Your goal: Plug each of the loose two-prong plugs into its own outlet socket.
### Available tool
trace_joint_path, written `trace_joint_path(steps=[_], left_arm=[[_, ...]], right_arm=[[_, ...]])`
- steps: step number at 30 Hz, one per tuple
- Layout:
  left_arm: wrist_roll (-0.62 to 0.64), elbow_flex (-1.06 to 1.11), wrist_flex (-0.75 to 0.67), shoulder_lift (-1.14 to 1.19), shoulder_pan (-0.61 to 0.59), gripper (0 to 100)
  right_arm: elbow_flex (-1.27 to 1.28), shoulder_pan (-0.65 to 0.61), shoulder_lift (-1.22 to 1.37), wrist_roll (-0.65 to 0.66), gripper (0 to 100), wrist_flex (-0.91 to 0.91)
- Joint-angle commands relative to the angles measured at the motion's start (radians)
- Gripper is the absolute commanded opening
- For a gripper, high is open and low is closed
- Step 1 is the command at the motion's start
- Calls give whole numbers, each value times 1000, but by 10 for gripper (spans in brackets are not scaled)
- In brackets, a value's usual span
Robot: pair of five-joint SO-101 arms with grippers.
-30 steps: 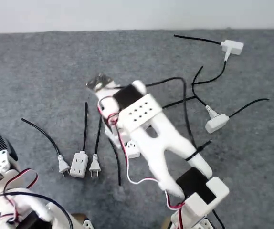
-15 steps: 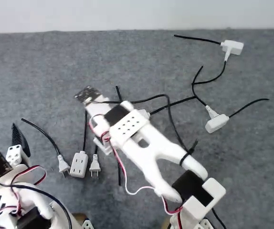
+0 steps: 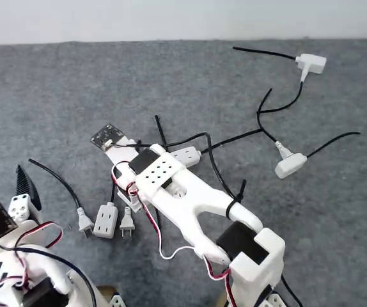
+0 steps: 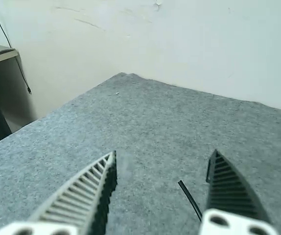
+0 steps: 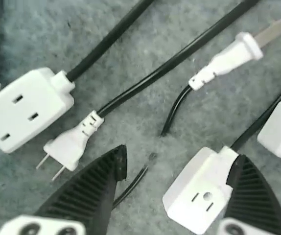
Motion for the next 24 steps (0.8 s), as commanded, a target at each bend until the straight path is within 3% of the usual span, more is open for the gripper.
trace_joint_path(steps=[1, 6, 12, 24], left_arm=[[-21, -7, -46, -11, -2, 299], [-49, -5, -51, -11, -3, 298], [-52, -5, -51, -11, -3, 298], [-54, -8, -51, -11, -3, 298]], right_arm=[[-8, -39, -10, -77, 314, -28], [-11, -41, -8, -339, 314, -70], [-12, -67, -10, -471, 314, -160], [0, -191, -4, -489, 314, -127]])
